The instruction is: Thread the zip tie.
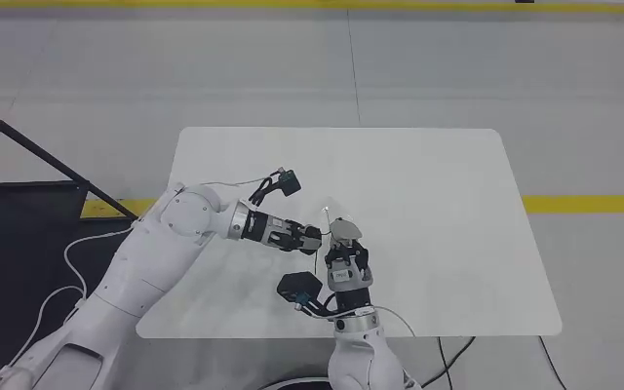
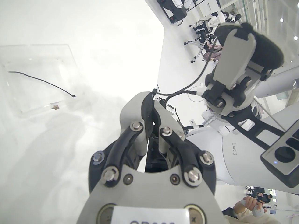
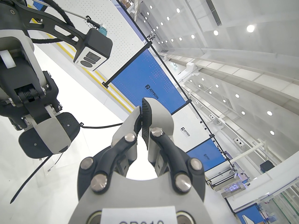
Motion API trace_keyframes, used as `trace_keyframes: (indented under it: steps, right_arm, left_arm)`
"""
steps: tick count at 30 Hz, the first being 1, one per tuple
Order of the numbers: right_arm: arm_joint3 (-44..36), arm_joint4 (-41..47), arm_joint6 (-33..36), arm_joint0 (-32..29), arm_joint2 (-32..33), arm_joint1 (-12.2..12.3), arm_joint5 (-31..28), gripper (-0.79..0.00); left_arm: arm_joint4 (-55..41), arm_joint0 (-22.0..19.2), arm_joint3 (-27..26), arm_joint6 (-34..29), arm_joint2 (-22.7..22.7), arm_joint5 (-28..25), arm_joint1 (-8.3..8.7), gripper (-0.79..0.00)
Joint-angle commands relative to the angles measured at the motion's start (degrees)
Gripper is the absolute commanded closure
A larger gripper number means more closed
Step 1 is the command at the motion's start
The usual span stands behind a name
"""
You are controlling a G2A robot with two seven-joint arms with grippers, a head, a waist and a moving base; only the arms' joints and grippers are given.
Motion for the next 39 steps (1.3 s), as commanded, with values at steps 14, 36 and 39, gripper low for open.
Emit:
trace_keyframes:
  steps: [14, 36, 39]
  right_arm:
    - [1.8, -3.1, 2.6, 1.0, -1.0, -1.1, 2.0, 0.000]
    - [2.4, -3.7, 2.1, 1.1, -0.4, -1.9, -0.9, 0.000]
    - [1.9, -3.6, 1.9, 0.8, 0.1, -1.9, -1.1, 0.000]
  left_arm:
    - [-0.4, -0.6, -0.1, 0.4, 1.2, -0.4, 0.54, 0.000]
    - [1.1, 0.8, -1.9, 3.3, 1.1, 0.8, 0.93, 0.000]
    - [1.1, 1.1, -2.1, 3.3, 0.7, 1.0, 1.07, 0.000]
